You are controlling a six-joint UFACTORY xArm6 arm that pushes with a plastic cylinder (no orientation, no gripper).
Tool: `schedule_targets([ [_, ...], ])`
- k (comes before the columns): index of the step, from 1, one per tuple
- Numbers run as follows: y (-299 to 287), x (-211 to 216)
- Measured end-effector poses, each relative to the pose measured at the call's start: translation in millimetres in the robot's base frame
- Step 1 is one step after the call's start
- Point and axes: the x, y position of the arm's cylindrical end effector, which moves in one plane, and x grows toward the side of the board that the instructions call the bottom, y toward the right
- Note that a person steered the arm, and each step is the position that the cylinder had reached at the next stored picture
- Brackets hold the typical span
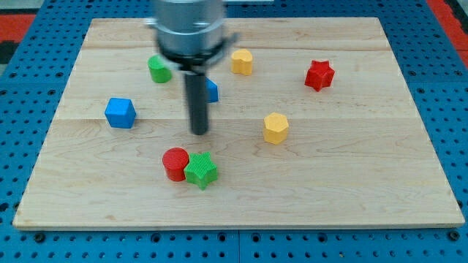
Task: Slide the red circle and the green star to the bottom side
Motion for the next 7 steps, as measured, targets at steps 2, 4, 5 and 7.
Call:
schedule_targets([
  [2,-7,-6],
  [4,-7,-6],
  [5,-20,-5],
  [7,6,60],
])
